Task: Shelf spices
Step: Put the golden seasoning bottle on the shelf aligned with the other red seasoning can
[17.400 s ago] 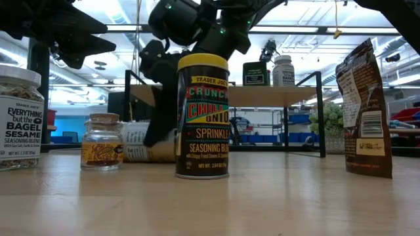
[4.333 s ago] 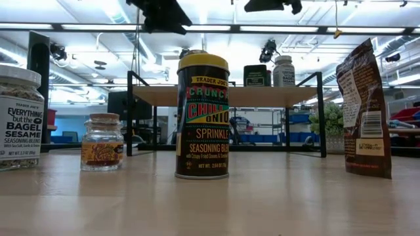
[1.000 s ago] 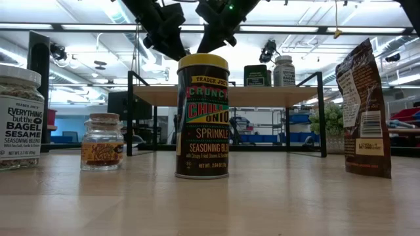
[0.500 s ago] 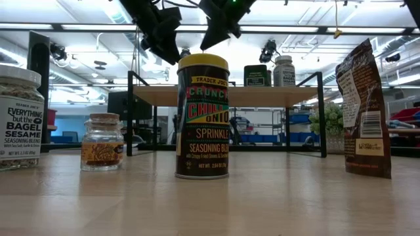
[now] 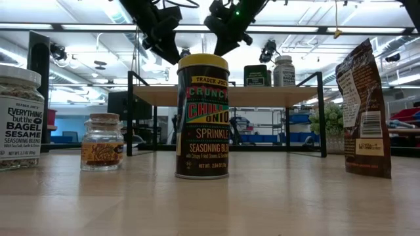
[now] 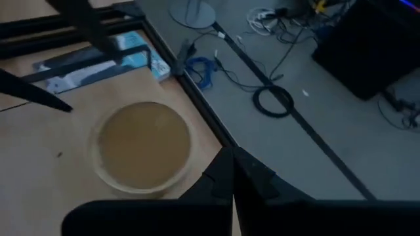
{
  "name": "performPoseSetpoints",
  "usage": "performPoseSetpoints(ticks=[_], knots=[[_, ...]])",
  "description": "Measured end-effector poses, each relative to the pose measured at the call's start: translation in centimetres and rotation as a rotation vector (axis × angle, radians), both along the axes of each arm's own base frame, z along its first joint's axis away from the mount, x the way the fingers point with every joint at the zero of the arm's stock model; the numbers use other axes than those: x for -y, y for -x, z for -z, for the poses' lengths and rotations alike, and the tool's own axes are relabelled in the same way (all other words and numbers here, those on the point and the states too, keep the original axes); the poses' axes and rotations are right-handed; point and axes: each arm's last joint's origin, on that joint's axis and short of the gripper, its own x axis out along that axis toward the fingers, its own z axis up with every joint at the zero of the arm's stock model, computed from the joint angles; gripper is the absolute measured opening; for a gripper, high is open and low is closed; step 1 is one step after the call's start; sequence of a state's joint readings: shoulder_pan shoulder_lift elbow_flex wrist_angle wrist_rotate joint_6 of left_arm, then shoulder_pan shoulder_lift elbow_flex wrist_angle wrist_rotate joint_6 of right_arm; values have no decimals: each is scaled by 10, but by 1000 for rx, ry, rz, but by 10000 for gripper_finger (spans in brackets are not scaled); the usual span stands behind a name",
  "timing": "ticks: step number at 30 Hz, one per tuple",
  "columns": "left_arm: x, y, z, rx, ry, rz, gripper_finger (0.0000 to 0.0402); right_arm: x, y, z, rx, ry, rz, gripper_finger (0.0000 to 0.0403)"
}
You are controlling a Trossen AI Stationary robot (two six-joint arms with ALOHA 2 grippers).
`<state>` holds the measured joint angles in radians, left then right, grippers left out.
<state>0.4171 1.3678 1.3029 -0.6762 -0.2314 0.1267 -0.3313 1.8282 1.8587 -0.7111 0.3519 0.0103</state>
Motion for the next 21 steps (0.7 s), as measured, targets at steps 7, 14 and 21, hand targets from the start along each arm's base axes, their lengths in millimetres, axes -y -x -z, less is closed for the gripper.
performPoseSetpoints(ticks=[7,14,21], knots=[[0,0,0,0,-1,1,229,6,7,6,-38,-104,-43,0],[0,0,0,0,-1,1,229,2,5,7,-36,-135,-116,0],[0,0,0,0,0,0,229,-1,4,7,-25,-180,-173,0]])
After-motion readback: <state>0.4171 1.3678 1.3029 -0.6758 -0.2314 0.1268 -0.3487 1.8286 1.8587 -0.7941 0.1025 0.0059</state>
